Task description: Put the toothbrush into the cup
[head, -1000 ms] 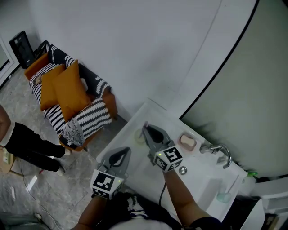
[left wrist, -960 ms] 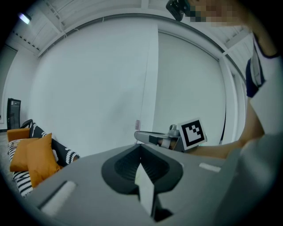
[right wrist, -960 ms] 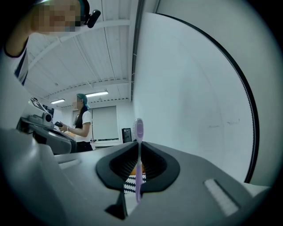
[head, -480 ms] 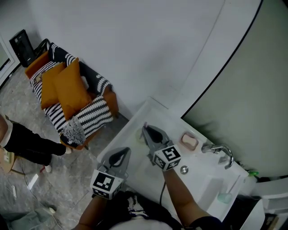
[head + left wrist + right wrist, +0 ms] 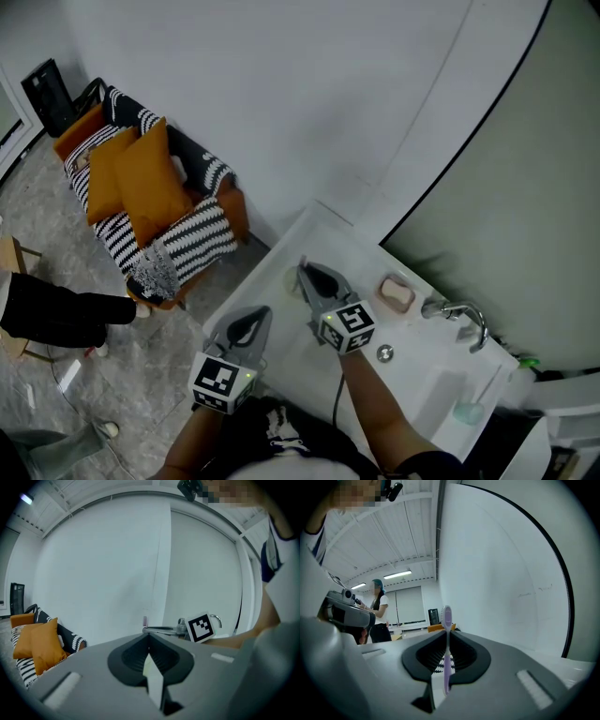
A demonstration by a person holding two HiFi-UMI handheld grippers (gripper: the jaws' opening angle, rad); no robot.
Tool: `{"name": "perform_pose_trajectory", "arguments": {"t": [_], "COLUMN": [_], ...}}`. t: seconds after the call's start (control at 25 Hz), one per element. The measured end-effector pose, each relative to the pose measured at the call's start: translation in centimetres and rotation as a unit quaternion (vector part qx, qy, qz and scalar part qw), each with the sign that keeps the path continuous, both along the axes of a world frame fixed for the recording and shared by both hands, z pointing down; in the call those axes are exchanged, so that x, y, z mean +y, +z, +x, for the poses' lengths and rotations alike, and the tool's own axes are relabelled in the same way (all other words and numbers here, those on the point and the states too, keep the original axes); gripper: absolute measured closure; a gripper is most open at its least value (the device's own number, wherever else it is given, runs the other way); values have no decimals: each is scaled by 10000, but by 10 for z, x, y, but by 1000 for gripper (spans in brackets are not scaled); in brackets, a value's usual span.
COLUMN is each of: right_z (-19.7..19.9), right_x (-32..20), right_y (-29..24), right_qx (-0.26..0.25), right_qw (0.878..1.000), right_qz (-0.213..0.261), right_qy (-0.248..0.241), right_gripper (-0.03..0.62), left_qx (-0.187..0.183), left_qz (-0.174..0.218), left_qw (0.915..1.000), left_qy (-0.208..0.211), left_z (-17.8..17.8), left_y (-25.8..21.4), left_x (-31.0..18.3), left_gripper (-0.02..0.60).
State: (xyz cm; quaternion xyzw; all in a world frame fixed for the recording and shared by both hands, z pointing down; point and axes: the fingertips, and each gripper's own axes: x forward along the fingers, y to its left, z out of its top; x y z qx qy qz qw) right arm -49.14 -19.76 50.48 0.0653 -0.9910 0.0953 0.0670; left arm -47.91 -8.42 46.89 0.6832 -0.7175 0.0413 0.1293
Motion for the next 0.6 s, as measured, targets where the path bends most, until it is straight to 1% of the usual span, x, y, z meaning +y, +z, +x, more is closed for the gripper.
{"name": "perform_pose_trajectory", "arguments": {"t": [0.4, 0.6], "right_z": [5, 8], "right_x": [3, 2], "right_y": [22, 38], "right_qx": [275, 475], "right_qw": [9995, 9984], "right_qz": [-148, -318], "right_qy": [-1, -16], "right_gripper": [565, 563], "left_qx": [16, 11], "left_qz": [-52, -34], "left_qw": [10000, 10000], "left_qy": [-41, -58], "left_z": [-1, -2], "left_y": [1, 2], "left_x": [2, 2], "left_gripper": [581, 581]}}
